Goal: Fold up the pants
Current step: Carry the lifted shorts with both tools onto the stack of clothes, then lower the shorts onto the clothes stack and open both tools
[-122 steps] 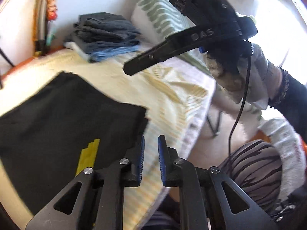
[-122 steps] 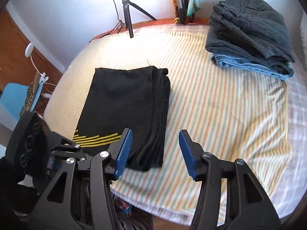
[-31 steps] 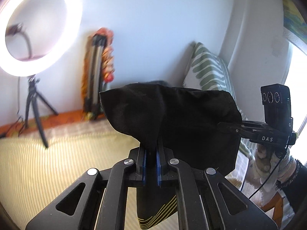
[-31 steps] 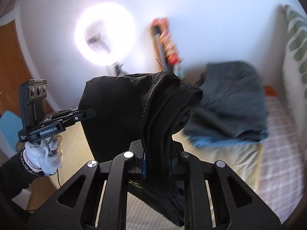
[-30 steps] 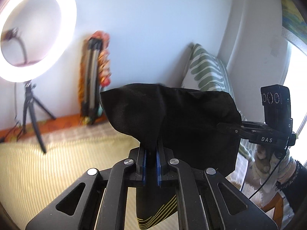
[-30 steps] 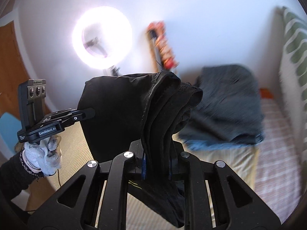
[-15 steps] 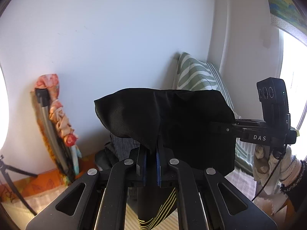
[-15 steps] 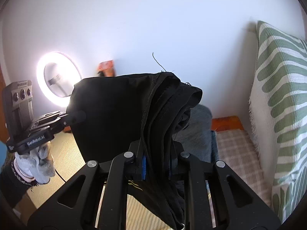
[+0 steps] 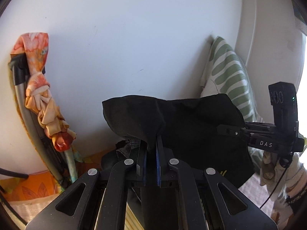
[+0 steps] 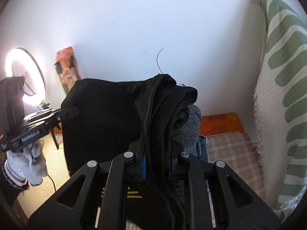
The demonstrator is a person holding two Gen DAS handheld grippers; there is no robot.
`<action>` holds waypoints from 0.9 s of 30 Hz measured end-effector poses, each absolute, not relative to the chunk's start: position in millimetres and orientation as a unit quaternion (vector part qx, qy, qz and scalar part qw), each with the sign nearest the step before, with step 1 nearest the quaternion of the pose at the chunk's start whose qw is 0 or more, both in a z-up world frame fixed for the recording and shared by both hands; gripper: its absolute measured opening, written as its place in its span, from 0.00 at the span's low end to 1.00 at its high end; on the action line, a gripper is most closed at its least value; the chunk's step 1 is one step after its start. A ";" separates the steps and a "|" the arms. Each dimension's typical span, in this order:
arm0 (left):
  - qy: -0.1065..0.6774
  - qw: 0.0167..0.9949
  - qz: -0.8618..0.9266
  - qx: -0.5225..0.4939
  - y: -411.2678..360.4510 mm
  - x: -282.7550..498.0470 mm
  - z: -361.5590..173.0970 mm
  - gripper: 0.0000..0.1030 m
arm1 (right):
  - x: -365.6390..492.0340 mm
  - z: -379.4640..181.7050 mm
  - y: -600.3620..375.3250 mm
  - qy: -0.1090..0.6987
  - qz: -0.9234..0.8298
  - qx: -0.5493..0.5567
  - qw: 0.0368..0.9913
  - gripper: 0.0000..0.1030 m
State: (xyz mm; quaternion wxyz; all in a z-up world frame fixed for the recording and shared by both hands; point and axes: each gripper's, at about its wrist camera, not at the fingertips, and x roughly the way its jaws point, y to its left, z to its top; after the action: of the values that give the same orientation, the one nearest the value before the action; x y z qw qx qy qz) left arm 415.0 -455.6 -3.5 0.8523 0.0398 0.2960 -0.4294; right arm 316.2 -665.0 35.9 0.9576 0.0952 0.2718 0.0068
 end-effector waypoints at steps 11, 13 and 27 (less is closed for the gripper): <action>0.296 0.871 -0.387 0.066 -473.9 434.1 -19.2 0.14 | 347.2 13.6 -667.8 0.303 -0.102 0.060 0.945 0.62; 0.293 0.873 -0.384 0.069 -475.8 434.6 -17.3 0.29 | 344.8 15.0 -667.5 0.301 -0.118 0.052 0.945 0.73; 0.289 0.875 -0.381 0.077 -446.4 399.5 9.4 0.58 | 303.0 40.6 -638.9 0.285 -0.132 0.037 0.949 0.80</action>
State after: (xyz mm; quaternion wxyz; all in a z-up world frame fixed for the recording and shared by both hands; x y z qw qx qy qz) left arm 399.5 -446.4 9.4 0.8747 0.0768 0.2895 -0.3811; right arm 303.0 -638.9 40.6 0.9487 0.0373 0.2850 -0.1315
